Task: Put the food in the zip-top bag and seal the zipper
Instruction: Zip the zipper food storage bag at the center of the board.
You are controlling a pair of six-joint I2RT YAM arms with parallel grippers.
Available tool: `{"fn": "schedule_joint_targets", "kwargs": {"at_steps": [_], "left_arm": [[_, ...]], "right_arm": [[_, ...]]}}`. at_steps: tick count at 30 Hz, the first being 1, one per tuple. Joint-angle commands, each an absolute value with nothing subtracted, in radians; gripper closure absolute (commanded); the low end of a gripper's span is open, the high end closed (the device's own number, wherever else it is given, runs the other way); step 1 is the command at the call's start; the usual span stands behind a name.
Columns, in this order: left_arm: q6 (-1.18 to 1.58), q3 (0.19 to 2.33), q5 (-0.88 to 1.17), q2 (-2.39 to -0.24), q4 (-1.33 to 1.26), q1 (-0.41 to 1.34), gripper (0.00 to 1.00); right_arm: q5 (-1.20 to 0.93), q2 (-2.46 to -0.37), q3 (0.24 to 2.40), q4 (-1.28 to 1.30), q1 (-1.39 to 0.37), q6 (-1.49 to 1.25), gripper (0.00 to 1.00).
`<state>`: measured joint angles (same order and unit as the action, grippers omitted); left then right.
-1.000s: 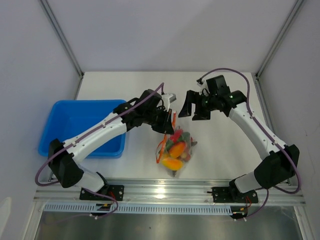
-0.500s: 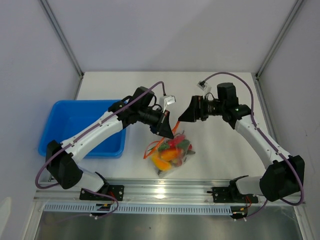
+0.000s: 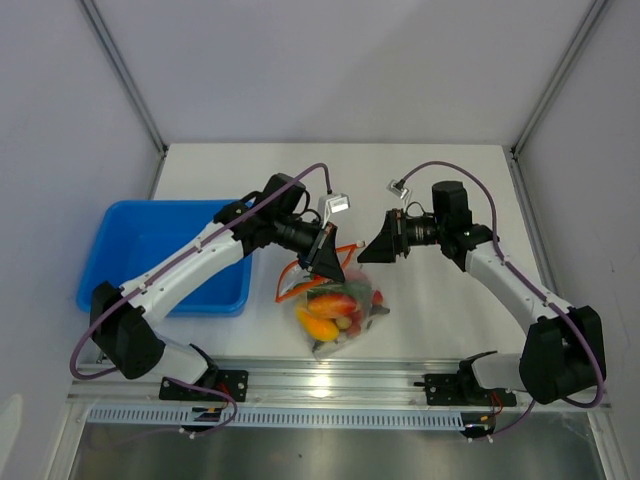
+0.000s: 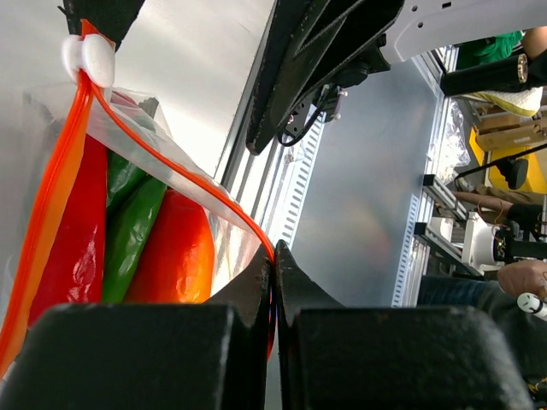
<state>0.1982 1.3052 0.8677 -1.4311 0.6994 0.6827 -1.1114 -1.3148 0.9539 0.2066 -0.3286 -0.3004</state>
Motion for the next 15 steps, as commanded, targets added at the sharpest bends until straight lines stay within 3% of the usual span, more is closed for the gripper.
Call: {"fn": "schedule_joint_targets", "kwargs": {"at_steps": [1, 11, 15], "left_arm": [[0.163, 1.305, 0.916, -1.405, 0.692, 0.672, 0.99], [0.201, 1.309, 0.942, -1.402, 0.675, 0.657, 0.99], [0.219, 1.305, 0.945, -1.401, 0.661, 0.655, 1.00]], "right_arm": [[-1.125, -1.301, 0.942, 0.106, -0.325, -0.311, 0.16], [-1.051, -1.298, 0.821, -0.118, -0.325, -0.348, 0.27], [-1.086, -1.307, 0.821, -0.150, -0.333, -0.365, 0.27]]}}
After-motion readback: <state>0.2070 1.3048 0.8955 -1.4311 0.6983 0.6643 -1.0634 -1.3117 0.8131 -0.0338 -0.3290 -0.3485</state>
